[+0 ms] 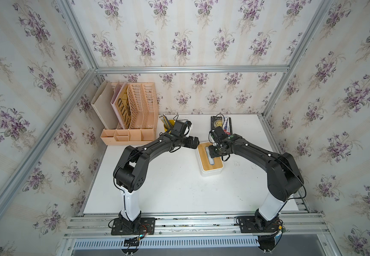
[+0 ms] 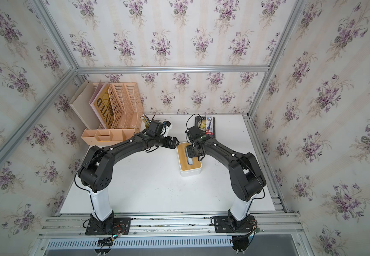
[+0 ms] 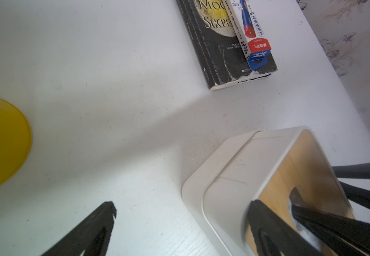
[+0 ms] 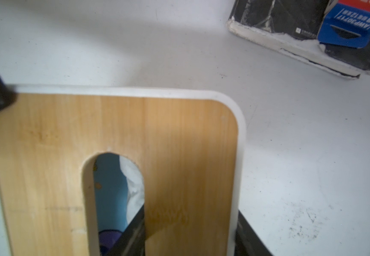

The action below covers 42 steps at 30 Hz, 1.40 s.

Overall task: Put the tissue paper into the tissue box
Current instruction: Adjust the box lid on the tissue box.

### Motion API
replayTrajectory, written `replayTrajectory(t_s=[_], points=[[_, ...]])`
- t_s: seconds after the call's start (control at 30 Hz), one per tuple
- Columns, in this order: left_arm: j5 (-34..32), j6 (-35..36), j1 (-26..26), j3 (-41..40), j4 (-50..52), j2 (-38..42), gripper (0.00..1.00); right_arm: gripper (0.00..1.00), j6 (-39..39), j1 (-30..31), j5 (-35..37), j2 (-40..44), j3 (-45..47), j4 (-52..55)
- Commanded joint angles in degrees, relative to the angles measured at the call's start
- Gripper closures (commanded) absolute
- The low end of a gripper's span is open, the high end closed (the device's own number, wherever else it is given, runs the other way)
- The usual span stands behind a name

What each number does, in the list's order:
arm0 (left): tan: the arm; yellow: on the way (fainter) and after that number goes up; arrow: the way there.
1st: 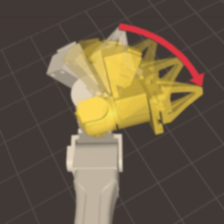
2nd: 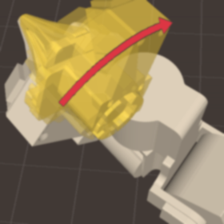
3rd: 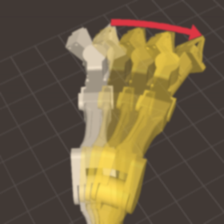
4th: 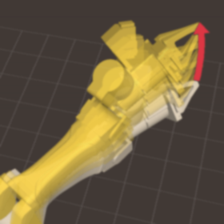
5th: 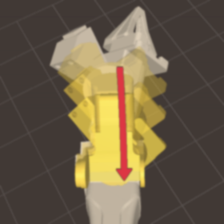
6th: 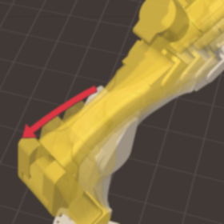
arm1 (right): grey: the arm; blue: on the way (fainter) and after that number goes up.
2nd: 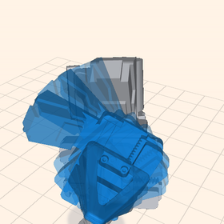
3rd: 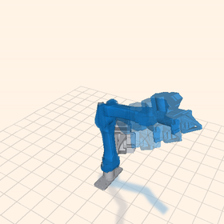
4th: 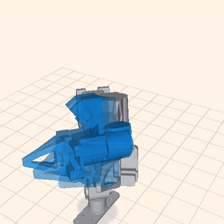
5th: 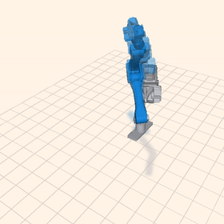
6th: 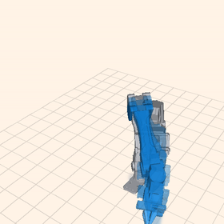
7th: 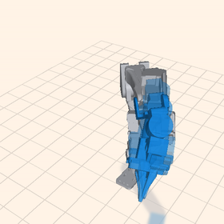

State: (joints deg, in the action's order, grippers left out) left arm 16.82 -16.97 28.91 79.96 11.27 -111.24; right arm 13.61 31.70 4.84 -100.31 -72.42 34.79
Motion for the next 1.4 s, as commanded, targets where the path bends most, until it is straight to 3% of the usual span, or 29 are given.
replayTrajectory(t_s=[0.0, 0.7, 1.37], points=[[-2.09, 0.69, 0.01, 0.02, 3.64, -0.50, 0.03, 0.73, 0.77, -0.06, -1.38, 0.14, -0.14, 0.28], [-3.28, 0.93, 0.08, -3.76, -1.06, 3.57, 0.03, 0.73, 0.68, -0.06, -1.18, 2.27, -3.21, 1.73], [-2.84, 1.07, 0.19, -3.32, -0.71, 3.14, 0.03, 0.73, -0.77, -0.06, -2.02, -1.33, -5.56, 6.33]])
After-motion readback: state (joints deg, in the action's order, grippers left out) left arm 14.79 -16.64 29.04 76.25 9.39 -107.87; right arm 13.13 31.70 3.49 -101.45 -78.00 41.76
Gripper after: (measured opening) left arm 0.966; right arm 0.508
